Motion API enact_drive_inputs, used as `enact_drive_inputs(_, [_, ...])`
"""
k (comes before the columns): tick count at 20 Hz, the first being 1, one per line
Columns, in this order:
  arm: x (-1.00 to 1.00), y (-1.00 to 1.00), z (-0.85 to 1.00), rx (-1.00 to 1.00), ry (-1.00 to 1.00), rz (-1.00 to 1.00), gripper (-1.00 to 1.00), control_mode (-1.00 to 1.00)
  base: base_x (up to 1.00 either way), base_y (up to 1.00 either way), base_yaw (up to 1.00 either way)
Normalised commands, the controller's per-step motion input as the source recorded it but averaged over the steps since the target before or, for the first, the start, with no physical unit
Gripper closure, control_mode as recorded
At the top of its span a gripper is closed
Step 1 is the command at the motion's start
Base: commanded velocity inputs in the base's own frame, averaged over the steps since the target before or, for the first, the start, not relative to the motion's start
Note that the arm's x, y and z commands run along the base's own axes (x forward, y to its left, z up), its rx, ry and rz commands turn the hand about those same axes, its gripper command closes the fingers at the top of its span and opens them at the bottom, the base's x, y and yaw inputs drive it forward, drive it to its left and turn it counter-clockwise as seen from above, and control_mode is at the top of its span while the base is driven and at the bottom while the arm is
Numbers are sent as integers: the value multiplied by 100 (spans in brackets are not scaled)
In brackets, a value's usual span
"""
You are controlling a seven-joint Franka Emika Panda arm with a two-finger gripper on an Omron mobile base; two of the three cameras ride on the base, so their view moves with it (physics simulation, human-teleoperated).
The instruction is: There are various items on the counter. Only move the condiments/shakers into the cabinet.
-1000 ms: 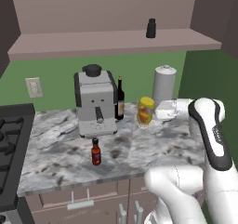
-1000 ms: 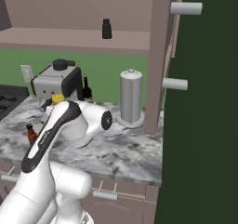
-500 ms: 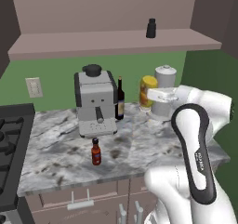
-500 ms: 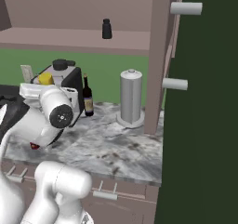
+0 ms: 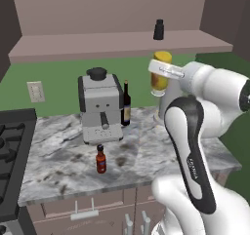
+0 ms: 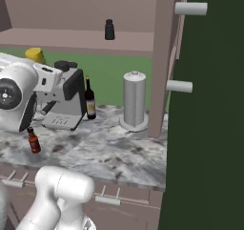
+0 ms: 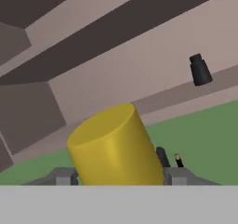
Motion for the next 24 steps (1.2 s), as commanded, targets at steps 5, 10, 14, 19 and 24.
enact_drive_inputs(5, [-11, 0, 100, 4, 1, -11, 100, -100, 0, 0, 0])
enact_drive_inputs(10, [0, -8, 78, 4, 1, -1, 100, -100, 0, 0, 0])
enact_drive_inputs(14, [0, -3, 7, 0, -3, 0, 100, -100, 0, 0, 0])
enact_drive_inputs(19, [0, -8, -9, 0, -12, 0, 100, -100, 0, 0, 0])
enact_drive_inputs(24, [8, 0, 0, 0, -6, 0, 100, -100, 0, 0, 0])
